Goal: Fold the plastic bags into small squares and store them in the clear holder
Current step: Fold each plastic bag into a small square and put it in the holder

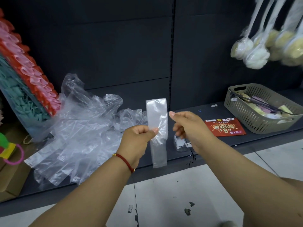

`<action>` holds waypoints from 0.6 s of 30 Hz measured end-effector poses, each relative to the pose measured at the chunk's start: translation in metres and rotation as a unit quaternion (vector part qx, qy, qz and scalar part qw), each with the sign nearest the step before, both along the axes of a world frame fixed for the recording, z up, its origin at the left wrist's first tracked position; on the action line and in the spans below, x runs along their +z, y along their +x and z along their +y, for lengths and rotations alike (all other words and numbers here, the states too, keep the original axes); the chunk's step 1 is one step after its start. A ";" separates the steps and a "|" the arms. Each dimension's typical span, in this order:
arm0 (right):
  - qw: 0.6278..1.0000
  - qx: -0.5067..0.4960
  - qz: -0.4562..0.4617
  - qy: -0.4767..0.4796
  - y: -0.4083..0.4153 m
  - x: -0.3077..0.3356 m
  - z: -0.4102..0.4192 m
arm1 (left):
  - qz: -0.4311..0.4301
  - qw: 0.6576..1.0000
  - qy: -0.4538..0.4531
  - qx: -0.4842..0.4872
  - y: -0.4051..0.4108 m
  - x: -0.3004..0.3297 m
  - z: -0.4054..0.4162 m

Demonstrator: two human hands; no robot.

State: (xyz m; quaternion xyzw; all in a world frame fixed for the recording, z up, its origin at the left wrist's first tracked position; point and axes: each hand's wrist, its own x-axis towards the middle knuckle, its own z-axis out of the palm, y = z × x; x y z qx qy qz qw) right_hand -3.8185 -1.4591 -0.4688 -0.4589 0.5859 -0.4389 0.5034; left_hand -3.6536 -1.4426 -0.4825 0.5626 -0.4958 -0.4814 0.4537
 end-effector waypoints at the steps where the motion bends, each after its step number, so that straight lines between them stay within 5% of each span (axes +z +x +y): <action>1: 0.998 0.030 -0.001 0.047 -0.001 0.000 0.001 | 0.014 1.000 0.002 0.012 0.001 0.002 0.000; 6: 0.955 0.200 -0.079 0.202 0.006 -0.004 0.014 | 0.094 0.995 0.013 0.026 0.000 0.007 0.001; 14: 0.978 0.122 -0.153 0.066 0.002 -0.005 0.007 | 0.082 0.991 0.104 -0.018 0.001 0.003 0.004; 18: 0.984 0.123 -0.125 0.022 -0.002 -0.005 0.005 | 0.026 0.996 0.074 -0.053 -0.001 0.006 0.010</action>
